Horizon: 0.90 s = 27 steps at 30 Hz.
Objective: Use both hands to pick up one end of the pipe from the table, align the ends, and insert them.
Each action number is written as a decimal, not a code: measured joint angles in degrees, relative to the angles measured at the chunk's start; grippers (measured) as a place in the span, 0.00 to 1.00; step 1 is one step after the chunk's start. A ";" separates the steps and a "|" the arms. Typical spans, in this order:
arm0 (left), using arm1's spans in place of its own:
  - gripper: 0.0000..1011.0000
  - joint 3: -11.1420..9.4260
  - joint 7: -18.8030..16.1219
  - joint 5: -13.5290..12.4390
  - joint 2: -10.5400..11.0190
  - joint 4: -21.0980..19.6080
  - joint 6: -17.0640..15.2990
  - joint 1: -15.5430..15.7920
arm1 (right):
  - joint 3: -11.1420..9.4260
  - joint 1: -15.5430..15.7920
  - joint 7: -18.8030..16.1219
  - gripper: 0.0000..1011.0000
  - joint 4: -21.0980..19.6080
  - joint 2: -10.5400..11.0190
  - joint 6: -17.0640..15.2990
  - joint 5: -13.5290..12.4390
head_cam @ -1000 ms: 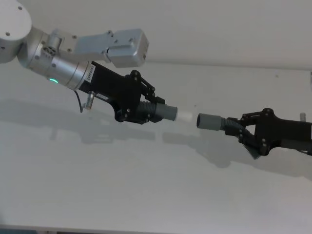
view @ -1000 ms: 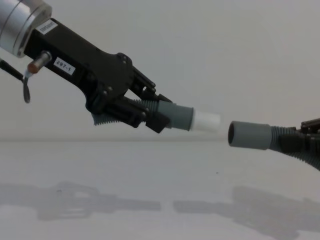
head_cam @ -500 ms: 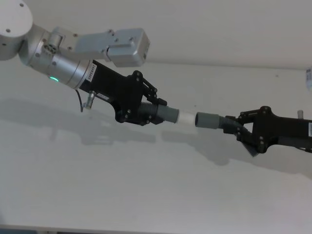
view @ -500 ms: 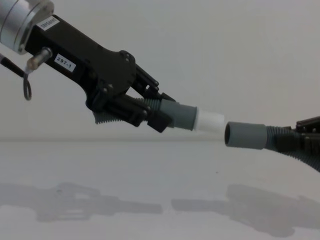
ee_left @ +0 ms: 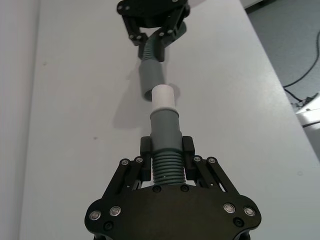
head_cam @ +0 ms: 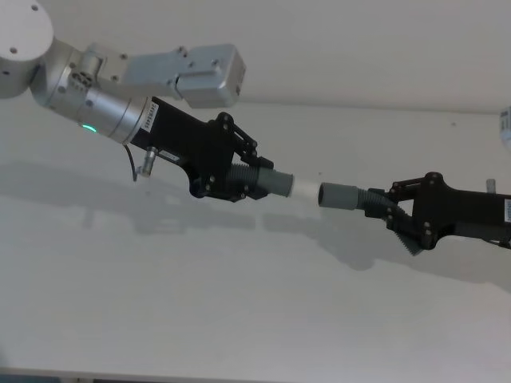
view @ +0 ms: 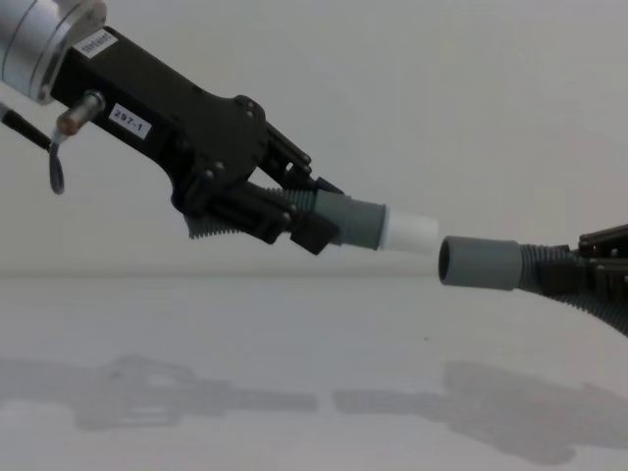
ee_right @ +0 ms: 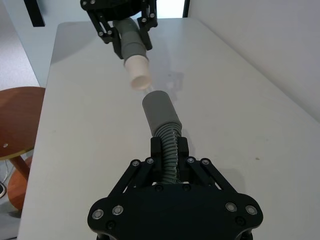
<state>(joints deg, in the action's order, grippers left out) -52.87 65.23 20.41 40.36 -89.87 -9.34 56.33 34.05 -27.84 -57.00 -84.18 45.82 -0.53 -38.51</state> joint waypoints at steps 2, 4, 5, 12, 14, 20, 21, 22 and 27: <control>0.34 0.16 -0.95 -0.19 0.11 -0.24 -0.05 -0.16 | 0.04 0.02 0.06 0.17 -0.10 0.08 0.06 -0.11; 0.34 0.35 -1.75 -0.36 0.12 -0.40 -0.06 -0.29 | 0.08 0.03 0.09 0.17 -0.17 0.12 0.11 -0.21; 0.34 0.41 -2.00 -0.42 0.12 -0.44 -0.07 -0.33 | 0.11 0.03 0.13 0.17 -0.21 0.14 0.15 -0.28; 0.34 0.76 -3.51 -0.75 -0.24 -0.56 0.03 -0.53 | 0.18 0.04 0.29 0.17 -0.30 0.25 0.40 -0.53; 0.34 0.76 -3.60 -0.76 -0.34 -0.54 0.11 -0.53 | 0.19 0.04 0.38 0.17 -0.31 0.26 0.48 -0.67; 0.34 0.67 -3.69 -0.73 -0.50 -0.43 0.34 -0.50 | 0.19 0.04 0.48 0.17 -0.35 0.17 0.71 -0.88; 0.34 0.63 -3.70 -0.72 -0.51 -0.43 0.35 -0.49 | 0.18 0.05 0.49 0.17 -0.34 0.14 0.74 -0.90; 0.34 0.59 -3.70 -0.71 -0.51 -0.43 0.37 -0.48 | 0.18 0.06 0.50 0.17 -0.35 0.13 0.78 -0.92; 0.34 0.38 -3.76 -0.65 -0.36 -0.54 0.41 -0.47 | 0.10 0.08 0.62 0.17 -0.35 0.02 0.93 -1.11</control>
<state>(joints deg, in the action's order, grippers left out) -52.50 61.47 19.76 40.00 -90.41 -8.93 55.85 34.15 -27.76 -56.37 -84.52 45.84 0.40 -39.62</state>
